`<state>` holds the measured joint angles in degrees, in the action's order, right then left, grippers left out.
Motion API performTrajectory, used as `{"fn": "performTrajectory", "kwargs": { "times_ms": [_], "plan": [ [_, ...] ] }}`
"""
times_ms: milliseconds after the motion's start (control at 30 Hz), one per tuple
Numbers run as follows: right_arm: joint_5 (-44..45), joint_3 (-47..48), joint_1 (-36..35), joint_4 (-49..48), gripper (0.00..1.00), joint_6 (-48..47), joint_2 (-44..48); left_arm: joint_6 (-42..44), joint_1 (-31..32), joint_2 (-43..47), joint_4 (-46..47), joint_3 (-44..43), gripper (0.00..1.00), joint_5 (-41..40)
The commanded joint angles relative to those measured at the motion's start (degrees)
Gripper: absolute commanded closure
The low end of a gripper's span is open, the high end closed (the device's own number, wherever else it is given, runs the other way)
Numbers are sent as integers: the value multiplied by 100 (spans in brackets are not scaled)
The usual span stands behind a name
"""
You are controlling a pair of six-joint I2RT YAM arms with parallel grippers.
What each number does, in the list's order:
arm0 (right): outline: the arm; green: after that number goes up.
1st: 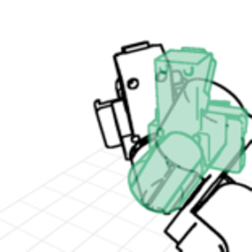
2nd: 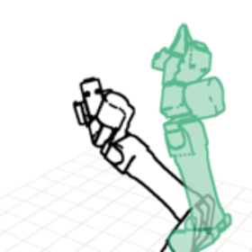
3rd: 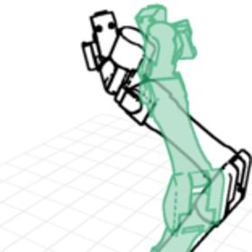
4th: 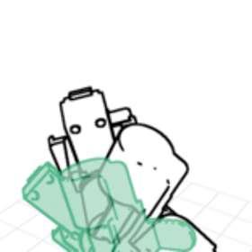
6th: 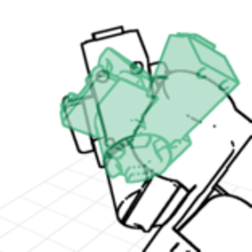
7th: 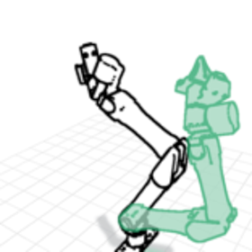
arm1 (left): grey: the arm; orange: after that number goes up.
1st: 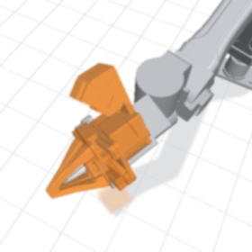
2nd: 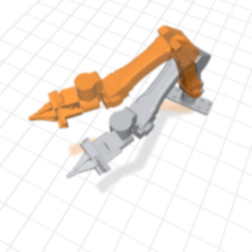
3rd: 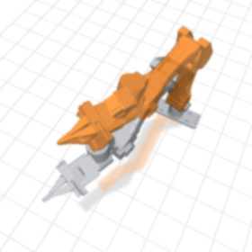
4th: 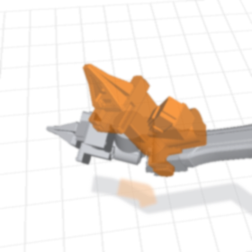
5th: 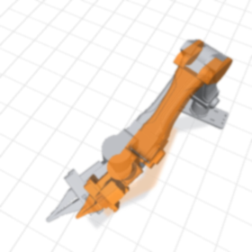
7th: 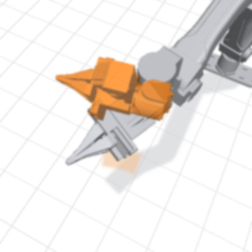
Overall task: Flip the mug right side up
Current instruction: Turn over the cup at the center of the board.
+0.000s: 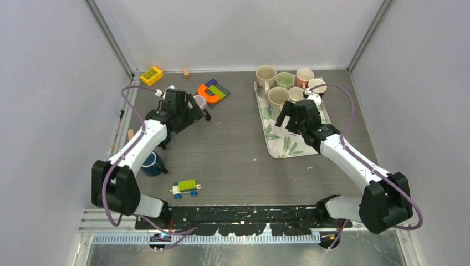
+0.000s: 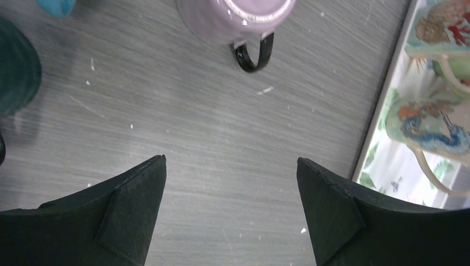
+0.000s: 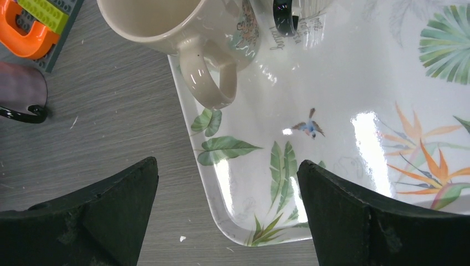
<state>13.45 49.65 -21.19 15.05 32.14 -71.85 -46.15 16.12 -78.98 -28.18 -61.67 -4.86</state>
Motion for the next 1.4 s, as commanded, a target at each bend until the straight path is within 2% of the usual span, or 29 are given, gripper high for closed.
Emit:
{"fn": "performTrajectory", "kwargs": {
  "times_ms": [0,500,800,1133,1367],
  "plan": [
    [-133,343,26,262,0,56,260,10,41,-585,-103,-607,11,-567],
    [-532,737,21,337,0,-92,143,27,132,-2508,-376,-2110,9,-1255],
    [-719,821,19,352,0,-138,124,-38,237,-3210,-485,-2780,11,-1573],
    [-856,749,23,285,0,-138,165,-276,496,-3496,-627,-2987,24,-2203],
    [-931,722,25,231,0,-127,153,-342,497,-3350,-508,-2616,38,-2450]
  ]
}}
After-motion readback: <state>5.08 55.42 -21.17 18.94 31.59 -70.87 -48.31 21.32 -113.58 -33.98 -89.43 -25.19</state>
